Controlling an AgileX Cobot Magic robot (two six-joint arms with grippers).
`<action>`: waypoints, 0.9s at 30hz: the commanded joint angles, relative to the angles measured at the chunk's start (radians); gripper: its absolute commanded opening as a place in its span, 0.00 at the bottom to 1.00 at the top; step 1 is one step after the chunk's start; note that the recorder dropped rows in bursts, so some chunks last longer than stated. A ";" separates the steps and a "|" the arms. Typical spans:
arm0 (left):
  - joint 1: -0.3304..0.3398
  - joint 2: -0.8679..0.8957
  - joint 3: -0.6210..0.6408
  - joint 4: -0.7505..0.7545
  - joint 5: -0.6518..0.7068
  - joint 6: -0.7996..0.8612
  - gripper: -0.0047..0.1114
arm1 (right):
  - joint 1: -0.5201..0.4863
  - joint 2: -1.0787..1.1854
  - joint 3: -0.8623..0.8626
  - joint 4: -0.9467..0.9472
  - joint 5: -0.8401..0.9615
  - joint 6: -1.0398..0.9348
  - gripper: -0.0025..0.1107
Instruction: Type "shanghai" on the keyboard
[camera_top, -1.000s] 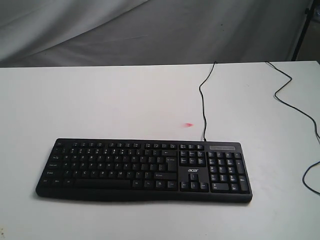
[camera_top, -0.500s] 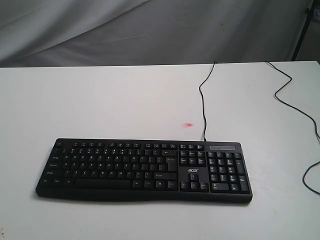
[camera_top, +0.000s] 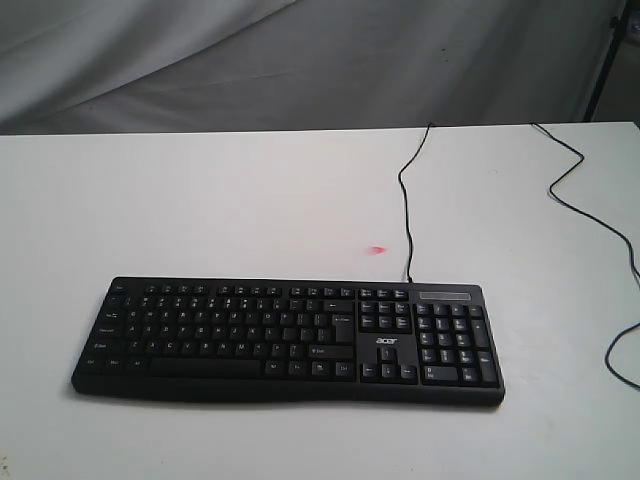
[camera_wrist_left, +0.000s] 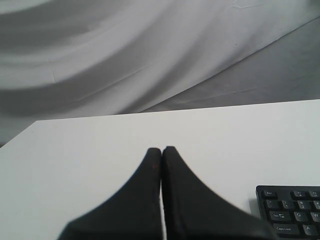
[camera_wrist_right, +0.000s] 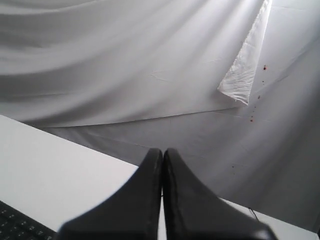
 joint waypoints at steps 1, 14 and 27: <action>-0.004 0.003 0.005 -0.001 -0.005 -0.003 0.05 | -0.009 -0.101 0.089 0.012 -0.006 -0.012 0.02; -0.004 0.003 0.005 -0.001 -0.005 -0.003 0.05 | -0.099 -0.151 0.212 0.119 0.085 -0.012 0.02; -0.004 0.003 0.005 -0.001 -0.005 -0.003 0.05 | -0.113 -0.151 0.212 0.148 0.227 -0.011 0.02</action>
